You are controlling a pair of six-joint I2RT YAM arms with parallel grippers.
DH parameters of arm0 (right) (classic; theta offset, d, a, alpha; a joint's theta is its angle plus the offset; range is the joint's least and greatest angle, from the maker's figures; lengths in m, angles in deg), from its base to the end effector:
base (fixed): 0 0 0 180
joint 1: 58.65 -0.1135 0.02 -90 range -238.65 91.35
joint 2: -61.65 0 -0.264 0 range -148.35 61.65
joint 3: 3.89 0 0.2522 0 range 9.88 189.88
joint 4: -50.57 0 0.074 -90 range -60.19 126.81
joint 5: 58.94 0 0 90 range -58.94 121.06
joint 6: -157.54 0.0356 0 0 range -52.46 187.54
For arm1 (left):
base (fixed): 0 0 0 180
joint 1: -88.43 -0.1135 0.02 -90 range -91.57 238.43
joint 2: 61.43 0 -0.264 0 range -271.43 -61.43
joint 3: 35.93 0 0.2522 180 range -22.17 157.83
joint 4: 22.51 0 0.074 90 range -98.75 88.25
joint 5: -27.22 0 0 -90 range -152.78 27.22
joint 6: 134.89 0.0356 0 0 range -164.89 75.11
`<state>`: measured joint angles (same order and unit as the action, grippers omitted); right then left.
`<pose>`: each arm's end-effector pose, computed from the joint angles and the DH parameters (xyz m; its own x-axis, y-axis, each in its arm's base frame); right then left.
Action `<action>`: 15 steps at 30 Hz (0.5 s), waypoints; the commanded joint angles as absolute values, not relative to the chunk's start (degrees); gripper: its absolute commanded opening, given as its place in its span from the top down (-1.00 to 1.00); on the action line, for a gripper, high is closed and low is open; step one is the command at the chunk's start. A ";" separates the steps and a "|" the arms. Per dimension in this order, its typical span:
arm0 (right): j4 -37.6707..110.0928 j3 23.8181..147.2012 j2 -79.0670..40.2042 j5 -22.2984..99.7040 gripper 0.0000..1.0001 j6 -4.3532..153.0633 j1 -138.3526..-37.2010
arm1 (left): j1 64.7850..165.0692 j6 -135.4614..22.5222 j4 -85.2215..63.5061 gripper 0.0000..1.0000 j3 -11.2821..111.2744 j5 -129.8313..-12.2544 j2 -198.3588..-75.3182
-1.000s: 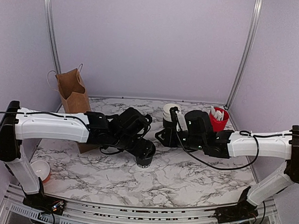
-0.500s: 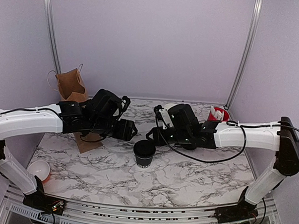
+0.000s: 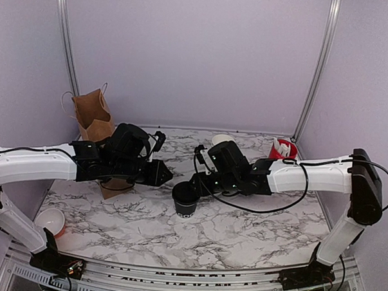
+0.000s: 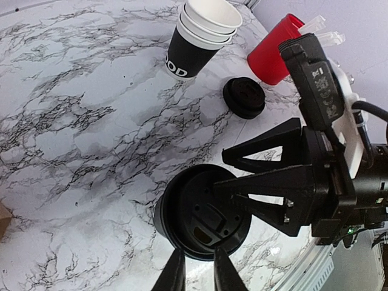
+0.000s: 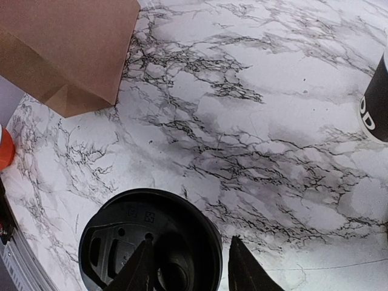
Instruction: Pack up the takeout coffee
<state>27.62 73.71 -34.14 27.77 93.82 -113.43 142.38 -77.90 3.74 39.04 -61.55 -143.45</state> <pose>0.2143 0.3000 0.2254 -0.6903 -0.2114 -0.6920 -0.5410 0.7859 0.2996 0.1920 -0.2625 0.2838 -0.7055 0.0438 -0.7073 0.4930 0.7474 -0.4455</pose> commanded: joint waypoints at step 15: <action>23.28 74.34 -36.38 27.89 0.21 94.00 -114.11 | 145.89 -77.93 -11.54 0.78 28.19 -63.92 -153.68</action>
